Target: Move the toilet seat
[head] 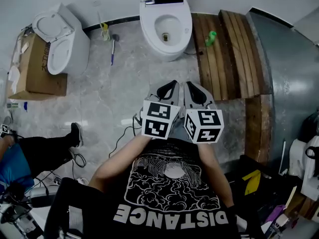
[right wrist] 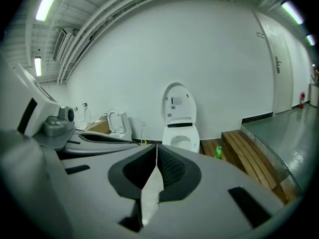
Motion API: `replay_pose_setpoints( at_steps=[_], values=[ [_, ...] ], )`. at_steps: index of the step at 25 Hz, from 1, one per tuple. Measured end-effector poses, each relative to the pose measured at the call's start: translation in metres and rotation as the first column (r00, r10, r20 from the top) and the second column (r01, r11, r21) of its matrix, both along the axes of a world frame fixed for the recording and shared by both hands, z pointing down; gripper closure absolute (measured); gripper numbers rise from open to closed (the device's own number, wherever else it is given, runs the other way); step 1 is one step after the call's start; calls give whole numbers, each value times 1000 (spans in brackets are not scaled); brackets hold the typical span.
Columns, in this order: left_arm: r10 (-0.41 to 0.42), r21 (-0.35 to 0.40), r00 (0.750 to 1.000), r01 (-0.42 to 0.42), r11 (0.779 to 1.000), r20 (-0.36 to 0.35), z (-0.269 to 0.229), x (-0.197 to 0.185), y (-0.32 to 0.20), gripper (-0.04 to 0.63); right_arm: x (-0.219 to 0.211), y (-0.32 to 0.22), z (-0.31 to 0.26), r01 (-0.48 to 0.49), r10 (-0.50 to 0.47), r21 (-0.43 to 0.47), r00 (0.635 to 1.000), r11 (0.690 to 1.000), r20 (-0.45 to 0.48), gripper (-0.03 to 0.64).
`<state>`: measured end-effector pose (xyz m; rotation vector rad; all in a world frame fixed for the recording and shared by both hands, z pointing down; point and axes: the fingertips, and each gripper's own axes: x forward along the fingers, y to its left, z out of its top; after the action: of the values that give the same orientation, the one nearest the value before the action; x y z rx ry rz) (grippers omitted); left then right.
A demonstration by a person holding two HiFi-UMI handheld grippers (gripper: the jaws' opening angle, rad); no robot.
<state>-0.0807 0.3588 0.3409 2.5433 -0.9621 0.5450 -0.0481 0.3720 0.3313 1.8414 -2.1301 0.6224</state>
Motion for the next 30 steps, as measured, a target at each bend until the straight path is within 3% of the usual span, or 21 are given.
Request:
replay_pose_setpoints(
  at_steps=[15, 22, 30],
  values=[
    [-113, -27, 991, 116, 993, 72, 14, 100, -74, 583, 102, -79, 15, 111, -108, -36, 992, 993, 65, 597],
    [-172, -7, 980, 174, 985, 102, 21, 117, -96, 583, 121, -99, 24, 149, -143, -45, 983, 988, 118, 597],
    [-197, -51, 979, 200, 978, 58, 41, 128, -113, 583, 124, -118, 48, 193, -179, -60, 965, 979, 189, 597]
  ],
)
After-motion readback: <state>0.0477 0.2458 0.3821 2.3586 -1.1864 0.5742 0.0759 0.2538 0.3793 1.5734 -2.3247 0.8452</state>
